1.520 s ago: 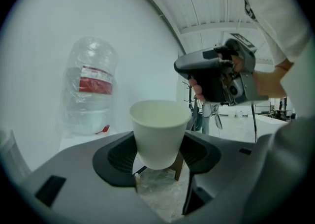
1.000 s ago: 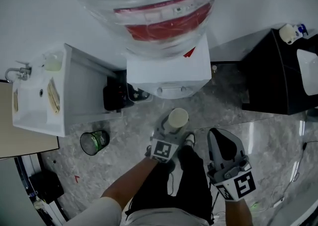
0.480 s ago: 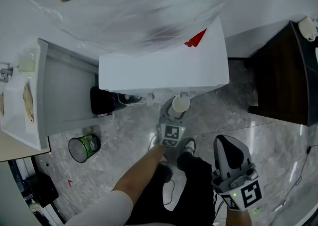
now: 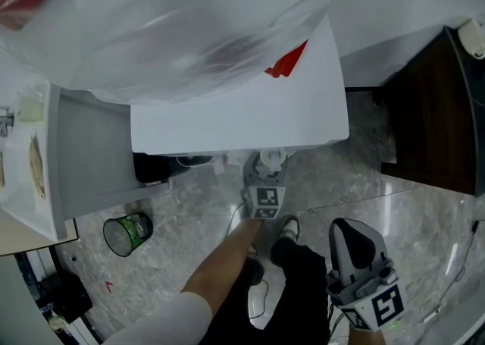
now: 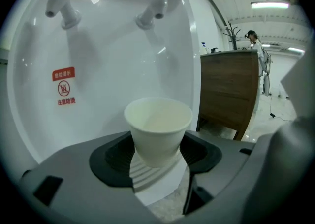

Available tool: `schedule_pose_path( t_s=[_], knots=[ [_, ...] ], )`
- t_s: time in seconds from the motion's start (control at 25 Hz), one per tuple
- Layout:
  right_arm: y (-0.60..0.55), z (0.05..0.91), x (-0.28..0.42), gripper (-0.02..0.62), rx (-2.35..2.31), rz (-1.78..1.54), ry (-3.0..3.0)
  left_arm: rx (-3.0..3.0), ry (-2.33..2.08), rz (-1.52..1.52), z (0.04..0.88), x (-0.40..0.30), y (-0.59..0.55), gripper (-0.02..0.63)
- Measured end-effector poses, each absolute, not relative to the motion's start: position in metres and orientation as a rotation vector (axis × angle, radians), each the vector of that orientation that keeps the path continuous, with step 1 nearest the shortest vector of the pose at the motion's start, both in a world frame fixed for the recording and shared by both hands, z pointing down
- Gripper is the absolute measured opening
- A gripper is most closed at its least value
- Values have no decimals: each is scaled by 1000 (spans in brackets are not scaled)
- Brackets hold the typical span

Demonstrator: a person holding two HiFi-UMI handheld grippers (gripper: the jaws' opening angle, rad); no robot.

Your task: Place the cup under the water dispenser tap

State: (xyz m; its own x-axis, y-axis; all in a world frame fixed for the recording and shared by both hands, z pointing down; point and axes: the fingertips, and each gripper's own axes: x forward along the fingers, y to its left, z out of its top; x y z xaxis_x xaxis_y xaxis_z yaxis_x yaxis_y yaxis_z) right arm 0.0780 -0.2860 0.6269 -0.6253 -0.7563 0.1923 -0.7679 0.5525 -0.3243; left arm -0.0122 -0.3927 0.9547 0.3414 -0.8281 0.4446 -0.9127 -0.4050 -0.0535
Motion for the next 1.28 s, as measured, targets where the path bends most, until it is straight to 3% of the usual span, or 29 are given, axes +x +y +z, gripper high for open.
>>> schedule_pose_path(
  t_s=[0.36, 0.68, 0.92, 1.28],
  knots=[
    [-279, 624, 78, 8, 1321, 670, -2729, 2380, -1522, 644, 955, -9, -390, 337],
    [-270, 607, 70, 8, 1290, 720, -2714, 2345, -1459, 683, 925, -20, -351, 350],
    [-257, 579, 59, 8, 1292, 724, -2679, 2318, -1412, 664, 856, -31, -303, 350],
    [-238, 511, 47, 8, 1294, 686, -2651, 2477, -1207, 581, 687, -15, -253, 344]
  ],
)
